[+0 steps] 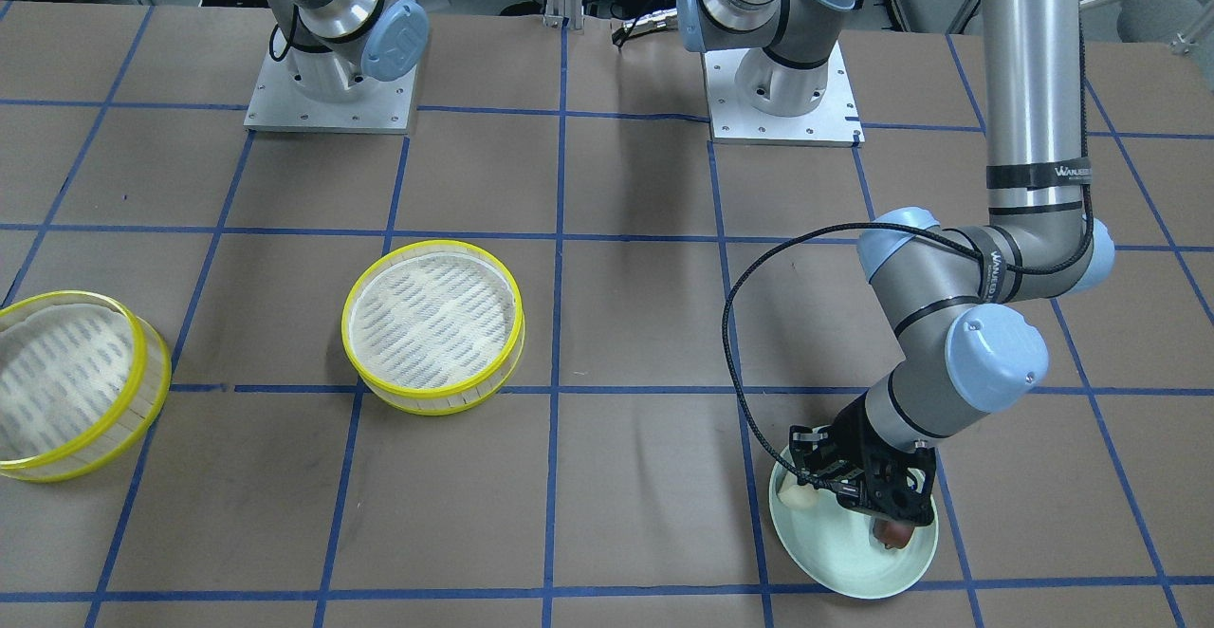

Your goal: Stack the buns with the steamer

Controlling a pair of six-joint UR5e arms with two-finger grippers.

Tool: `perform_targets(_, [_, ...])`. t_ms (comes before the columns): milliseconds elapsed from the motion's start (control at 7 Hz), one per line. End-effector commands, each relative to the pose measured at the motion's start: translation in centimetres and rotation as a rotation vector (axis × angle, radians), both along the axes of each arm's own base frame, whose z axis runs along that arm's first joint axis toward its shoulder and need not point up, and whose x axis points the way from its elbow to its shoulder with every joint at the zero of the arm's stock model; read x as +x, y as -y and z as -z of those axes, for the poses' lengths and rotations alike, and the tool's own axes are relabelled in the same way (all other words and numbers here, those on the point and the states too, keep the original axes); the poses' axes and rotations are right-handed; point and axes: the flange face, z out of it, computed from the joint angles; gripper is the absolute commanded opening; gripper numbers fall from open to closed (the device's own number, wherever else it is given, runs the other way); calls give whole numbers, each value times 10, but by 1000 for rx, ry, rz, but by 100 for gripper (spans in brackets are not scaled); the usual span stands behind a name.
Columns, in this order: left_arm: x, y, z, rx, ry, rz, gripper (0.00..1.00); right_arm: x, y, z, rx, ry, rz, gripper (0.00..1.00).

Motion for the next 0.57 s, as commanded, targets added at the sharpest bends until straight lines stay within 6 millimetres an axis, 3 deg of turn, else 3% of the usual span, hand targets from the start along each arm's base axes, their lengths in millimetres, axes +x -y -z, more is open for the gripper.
perform_targets(0, [8, 7, -24, -39, 16, -29, 0, -11, 8, 39, 3, 3, -22, 72])
perform_targets(143, [8, 10, -47, -61, 22, -107, 0, -11, 8, 42, 6, 5, -25, 51])
perform_targets(286, [-4, 10, -77, -62, 35, -136, 0, -11, 8, 42, 7, 6, -27, 29])
perform_targets(429, [-38, 0, -107, -54, -25, -204, 0, -11, 7, 40, 9, 6, -30, 6])
